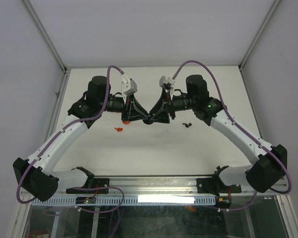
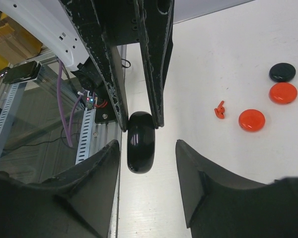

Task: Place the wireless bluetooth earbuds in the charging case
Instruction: Pick up the charging case at the center of the board.

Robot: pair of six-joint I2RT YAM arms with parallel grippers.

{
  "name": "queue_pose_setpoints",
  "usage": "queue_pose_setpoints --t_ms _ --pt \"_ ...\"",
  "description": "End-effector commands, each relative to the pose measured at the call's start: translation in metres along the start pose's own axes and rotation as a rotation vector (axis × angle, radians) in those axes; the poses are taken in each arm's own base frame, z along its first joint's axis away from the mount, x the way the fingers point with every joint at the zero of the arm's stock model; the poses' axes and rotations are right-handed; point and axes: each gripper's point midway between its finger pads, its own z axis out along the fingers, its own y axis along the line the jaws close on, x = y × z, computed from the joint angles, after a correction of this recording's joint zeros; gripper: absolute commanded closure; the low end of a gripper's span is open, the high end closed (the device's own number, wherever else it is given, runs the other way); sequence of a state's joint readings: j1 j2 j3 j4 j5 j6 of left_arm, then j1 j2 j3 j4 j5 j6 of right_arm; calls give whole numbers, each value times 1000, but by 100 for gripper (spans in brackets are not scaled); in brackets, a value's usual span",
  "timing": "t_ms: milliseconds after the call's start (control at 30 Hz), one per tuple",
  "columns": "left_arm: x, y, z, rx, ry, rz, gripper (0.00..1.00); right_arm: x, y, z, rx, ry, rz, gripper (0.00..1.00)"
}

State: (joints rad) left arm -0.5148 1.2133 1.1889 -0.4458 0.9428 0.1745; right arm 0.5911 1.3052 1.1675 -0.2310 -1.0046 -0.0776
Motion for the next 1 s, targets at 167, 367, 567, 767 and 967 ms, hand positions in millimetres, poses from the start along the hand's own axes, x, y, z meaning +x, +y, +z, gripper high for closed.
queue_pose_setpoints --t_ms 167,367,567,767,967 --pt "-22 -5 -5 24 -38 98 100 -19 12 4 -63 -21 -57 60" --pt "-21 1 -8 -31 -32 101 95 -22 19 1 -70 -44 -73 92" --pt "-24 22 -19 -232 -85 63 69 -30 16 -4 18 -147 -70 100" --pt "-32 23 -37 -371 -317 6 53 -43 11 -15 133 -322 -17 100" --pt "-35 14 -44 -371 -477 -64 29 -44 10 -20 159 -464 55 100"
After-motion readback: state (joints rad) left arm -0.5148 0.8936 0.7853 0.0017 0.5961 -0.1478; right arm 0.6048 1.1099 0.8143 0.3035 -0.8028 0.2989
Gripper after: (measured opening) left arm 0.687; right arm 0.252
